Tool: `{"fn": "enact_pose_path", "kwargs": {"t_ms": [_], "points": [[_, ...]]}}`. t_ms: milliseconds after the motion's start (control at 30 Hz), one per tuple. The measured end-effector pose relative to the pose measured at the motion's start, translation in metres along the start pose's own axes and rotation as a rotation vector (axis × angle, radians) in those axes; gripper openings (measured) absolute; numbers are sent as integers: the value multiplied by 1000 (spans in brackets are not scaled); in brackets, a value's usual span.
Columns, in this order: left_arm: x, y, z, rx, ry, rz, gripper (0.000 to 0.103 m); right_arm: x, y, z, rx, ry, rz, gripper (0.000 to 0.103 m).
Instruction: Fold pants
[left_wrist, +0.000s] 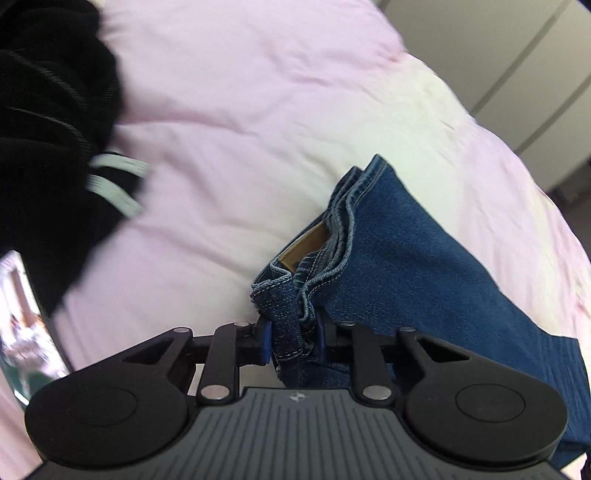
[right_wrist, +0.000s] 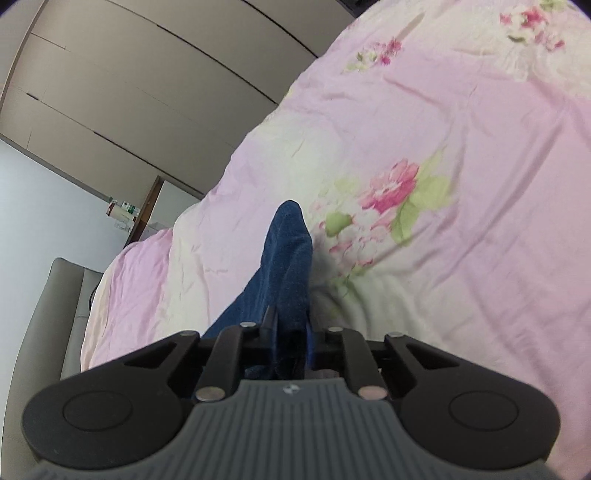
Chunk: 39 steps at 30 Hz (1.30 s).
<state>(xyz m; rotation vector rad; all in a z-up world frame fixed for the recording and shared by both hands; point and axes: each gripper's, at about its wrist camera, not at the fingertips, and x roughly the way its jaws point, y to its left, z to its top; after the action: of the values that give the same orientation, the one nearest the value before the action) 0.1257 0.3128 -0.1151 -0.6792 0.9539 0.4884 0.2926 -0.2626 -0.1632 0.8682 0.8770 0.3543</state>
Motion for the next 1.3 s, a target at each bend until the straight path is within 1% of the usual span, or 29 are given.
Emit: {"fn": "enact_pose_path", "kwargs": {"t_ms": [133, 200, 233, 300, 333, 400, 467, 533, 600, 700, 733, 800, 833, 867, 967, 1000, 1033, 1067, 1167, 1300], "points": [[2, -62, -37, 88, 53, -84, 24, -65, -38, 27, 40, -78, -47, 9], [6, -97, -60, 150, 83, -141, 24, -102, -67, 40, 85, -118, -89, 9], [9, -110, -70, 183, 96, -153, 24, -119, -82, 45, 115, -135, -111, 9], [18, -136, -90, 257, 118, -147, 24, -151, -117, 53, 170, -166, -167, 9], [24, -147, -99, 291, 123, -127, 24, -162, -133, 54, 201, -171, -195, 9], [32, -160, -111, 354, 117, -64, 24, -173, -163, 52, 257, -147, -238, 9], [38, -161, -113, 381, 119, -44, 25, -173, -183, 46, 286, -111, -256, 9], [41, -161, -112, 374, 138, -42, 25, -165, -192, 37, 262, -93, -284, 9], [40, -163, -111, 388, 143, -38, 26, -155, -192, 35, 220, -75, -322, 9], [31, -175, -115, 460, 132, -20, 29, -144, -194, 37, 184, -39, -363, 10], [29, -178, -116, 489, 136, -7, 32, -143, -195, 38, 175, -27, -364, 11], [21, -185, -119, 579, 141, 18, 36, -144, -196, 42, 151, -2, -367, 18], [18, -189, -121, 630, 140, 28, 37, -144, -196, 44, 139, 12, -374, 24], [14, -194, -124, 697, 139, 39, 39, -145, -196, 48, 122, 31, -386, 27], [4, -204, -128, 840, 136, 86, 42, -152, -193, 63, 48, 63, -419, 32], [-1, -208, -128, 891, 115, 95, 42, -155, -191, 68, 19, 67, -430, 36], [-6, -213, -128, 936, 100, 100, 42, -157, -189, 73, -5, 70, -435, 39], [-10, -220, -128, 982, 94, 106, 42, -158, -187, 77, -29, 75, -435, 39], [-18, -239, -126, 1072, 96, 92, 42, -158, -180, 87, -95, 101, -430, 39], [-14, -273, -132, 1189, 95, 70, 42, -143, -170, 89, -184, 142, -414, 39]]}}
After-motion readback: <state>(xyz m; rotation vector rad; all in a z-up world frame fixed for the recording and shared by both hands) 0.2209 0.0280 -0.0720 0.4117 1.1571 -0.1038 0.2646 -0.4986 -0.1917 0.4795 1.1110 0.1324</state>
